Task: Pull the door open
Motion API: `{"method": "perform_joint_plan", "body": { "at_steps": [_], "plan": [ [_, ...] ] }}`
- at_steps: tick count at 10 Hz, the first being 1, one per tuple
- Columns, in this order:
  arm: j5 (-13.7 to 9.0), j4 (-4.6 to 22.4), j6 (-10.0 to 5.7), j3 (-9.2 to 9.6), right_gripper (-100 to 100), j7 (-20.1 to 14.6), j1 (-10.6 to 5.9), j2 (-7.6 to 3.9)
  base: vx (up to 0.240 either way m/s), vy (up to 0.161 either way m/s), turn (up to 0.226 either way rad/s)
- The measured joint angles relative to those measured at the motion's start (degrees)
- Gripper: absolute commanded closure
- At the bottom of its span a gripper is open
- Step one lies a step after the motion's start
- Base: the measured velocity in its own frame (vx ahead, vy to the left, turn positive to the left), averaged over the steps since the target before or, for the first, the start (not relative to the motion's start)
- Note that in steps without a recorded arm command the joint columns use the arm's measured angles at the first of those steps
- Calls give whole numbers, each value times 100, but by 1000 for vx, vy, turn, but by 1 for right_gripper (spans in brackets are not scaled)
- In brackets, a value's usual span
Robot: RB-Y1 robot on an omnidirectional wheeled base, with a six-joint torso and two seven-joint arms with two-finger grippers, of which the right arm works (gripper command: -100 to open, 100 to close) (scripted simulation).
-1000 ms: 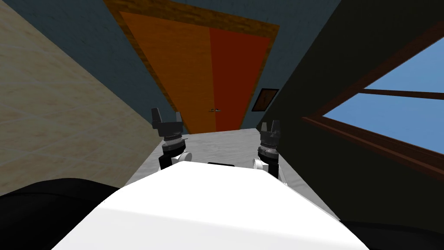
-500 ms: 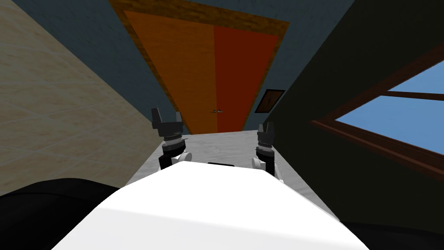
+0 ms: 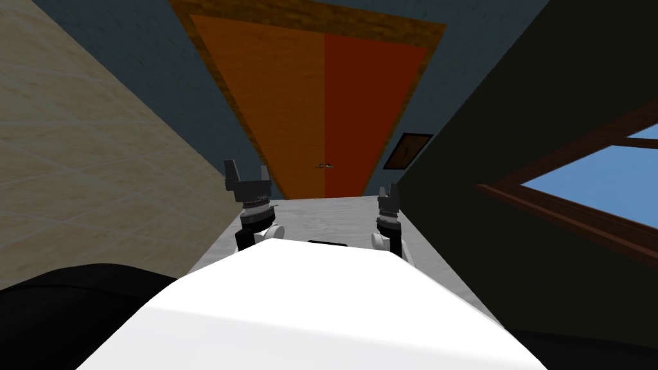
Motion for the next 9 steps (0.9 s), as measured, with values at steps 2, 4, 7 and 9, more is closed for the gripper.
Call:
{"method": "perform_joint_plan", "body": {
  "at_steps": [2,4,7,9],
  "plan": [
    [-50,326,-67,-37,-100,-22,-102,-51,111,53,72],
    [-97,588,-91,-61,-100,-46,-173,-95,101,38,93],
    [-159,1061,-125,-95,-100,-66,-353,-141,107,45,84],
    [-214,1386,-197,-128,-100,-94,-432,-194,108,35,78]
  ]
}}
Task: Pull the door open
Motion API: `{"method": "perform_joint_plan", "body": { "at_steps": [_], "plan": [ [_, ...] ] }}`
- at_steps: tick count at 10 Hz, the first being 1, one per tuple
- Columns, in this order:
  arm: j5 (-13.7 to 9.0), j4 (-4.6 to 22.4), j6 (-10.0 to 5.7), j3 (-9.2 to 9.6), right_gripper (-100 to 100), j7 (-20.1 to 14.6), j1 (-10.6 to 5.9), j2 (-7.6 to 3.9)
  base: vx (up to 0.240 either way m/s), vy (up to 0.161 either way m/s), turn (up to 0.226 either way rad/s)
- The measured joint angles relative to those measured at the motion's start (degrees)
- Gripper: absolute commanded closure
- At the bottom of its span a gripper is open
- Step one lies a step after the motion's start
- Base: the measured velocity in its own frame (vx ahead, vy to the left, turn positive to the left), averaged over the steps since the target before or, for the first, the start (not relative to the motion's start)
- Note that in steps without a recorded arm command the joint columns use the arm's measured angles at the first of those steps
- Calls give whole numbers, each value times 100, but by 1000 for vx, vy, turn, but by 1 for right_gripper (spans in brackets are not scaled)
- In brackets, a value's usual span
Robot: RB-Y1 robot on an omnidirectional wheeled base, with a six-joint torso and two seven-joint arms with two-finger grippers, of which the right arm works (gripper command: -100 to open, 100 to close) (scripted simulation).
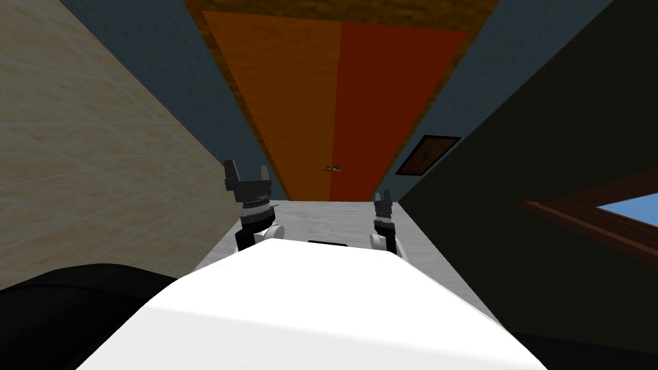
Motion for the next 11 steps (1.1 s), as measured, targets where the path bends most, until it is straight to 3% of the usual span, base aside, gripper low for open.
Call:
{"method": "perform_joint_plan", "body": {
  "at_steps": [11],
  "plan": [
    [-252,1718,-113,-130,-100,-87,-590,-158,110,37,89]
  ]
}}
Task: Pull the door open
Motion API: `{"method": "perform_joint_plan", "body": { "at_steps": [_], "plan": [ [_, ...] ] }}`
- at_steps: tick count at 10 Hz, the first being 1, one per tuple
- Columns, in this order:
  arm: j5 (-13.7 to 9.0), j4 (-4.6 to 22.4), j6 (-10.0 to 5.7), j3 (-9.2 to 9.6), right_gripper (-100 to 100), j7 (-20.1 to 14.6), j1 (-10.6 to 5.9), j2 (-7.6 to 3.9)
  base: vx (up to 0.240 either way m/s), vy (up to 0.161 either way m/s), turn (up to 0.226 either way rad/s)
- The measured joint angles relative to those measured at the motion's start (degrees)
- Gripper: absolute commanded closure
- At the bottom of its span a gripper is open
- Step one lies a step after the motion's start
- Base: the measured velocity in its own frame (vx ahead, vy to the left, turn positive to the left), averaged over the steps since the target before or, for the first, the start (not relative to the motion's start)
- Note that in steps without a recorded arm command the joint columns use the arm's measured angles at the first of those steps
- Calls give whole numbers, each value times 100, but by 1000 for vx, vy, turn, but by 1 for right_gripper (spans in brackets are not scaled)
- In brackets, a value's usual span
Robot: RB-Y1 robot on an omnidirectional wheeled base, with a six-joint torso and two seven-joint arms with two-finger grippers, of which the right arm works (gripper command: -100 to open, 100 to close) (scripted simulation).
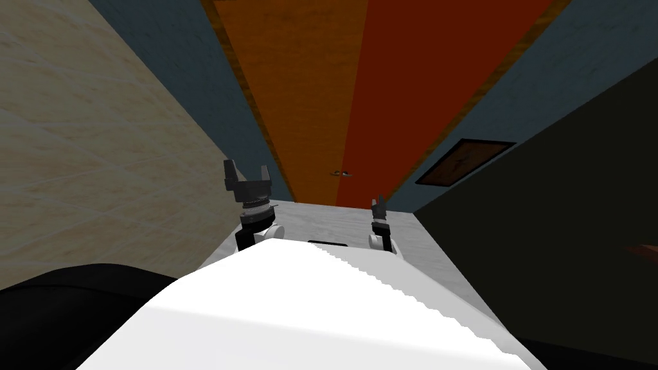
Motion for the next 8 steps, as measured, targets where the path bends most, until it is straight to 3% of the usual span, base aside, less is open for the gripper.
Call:
{"method": "perform_joint_plan", "body": {
  "at_steps": [8],
  "plan": [
    [-193,1307,-133,-111,-100,-86,-457,-132,113,23,86]
  ]
}}
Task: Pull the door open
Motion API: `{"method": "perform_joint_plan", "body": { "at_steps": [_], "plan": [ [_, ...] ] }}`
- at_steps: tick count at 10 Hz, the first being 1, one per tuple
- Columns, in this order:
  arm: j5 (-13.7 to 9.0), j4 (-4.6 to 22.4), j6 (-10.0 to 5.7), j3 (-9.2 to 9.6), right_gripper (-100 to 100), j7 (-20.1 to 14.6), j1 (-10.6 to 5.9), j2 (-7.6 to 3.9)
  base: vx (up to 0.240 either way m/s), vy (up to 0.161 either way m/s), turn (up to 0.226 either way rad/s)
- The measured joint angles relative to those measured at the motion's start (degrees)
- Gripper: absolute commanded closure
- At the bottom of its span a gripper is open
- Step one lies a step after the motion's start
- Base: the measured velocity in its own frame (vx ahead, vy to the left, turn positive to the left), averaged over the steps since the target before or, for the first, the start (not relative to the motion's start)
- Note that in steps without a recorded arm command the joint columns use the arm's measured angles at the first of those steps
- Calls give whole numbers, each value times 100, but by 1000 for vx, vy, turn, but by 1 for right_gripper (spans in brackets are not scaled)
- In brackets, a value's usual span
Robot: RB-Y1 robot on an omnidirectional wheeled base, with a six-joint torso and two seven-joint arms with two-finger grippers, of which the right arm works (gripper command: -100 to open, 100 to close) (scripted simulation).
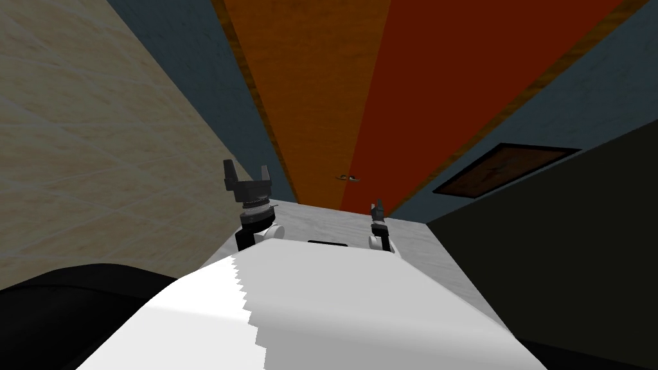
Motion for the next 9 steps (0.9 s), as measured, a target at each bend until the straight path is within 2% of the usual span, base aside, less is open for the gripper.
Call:
{"method": "perform_joint_plan", "body": {
  "at_steps": [5,9],
  "plan": [
    [-108,627,-12,-55,-100,-50,-197,-62,107,12,67],
    [-167,1106,-86,-87,-100,-65,-368,-87,84,12,68]
  ]
}}
